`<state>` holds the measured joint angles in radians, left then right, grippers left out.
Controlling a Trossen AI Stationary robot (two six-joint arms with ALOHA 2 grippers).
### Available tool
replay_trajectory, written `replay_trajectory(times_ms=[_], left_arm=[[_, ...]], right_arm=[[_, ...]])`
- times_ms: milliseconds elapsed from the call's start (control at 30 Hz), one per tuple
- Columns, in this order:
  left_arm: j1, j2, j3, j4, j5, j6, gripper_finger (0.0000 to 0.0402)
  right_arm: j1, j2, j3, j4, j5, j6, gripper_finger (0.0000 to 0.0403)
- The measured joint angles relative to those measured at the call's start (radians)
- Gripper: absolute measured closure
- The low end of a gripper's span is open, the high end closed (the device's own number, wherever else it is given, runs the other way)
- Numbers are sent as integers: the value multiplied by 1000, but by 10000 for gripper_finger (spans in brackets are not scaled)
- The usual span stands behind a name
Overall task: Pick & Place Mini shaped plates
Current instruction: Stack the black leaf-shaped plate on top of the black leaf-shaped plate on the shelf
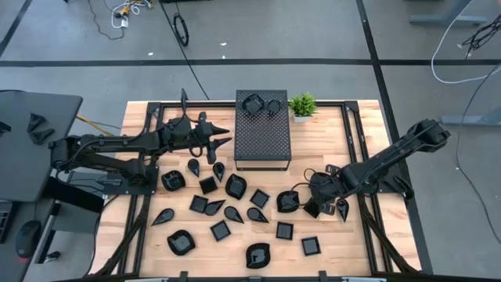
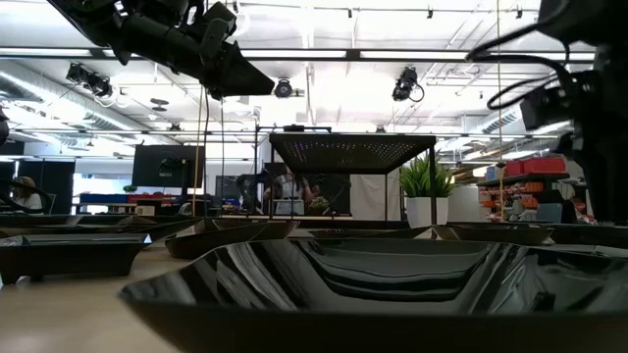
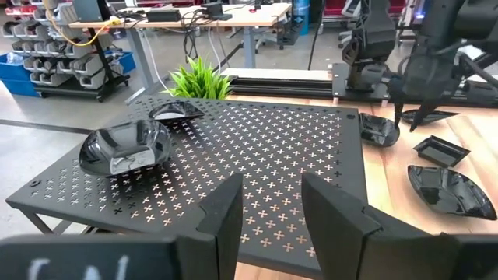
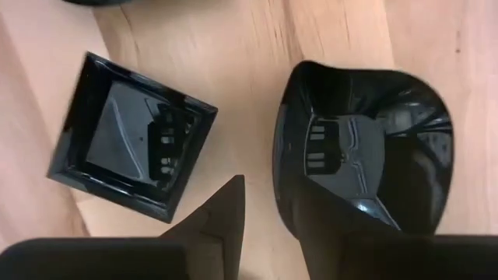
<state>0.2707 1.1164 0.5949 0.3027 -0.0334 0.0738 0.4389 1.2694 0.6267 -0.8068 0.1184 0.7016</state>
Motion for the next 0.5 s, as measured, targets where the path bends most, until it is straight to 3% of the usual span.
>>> replay_trajectory(times_ms=[333, 500], left_arm=[[1, 0, 0, 1, 0, 1, 264], [1, 1, 0, 1, 0, 0, 264]], right_arm=[[0, 0, -72, 45, 17, -2, 222], [0, 0, -97, 55, 75, -3, 232]])
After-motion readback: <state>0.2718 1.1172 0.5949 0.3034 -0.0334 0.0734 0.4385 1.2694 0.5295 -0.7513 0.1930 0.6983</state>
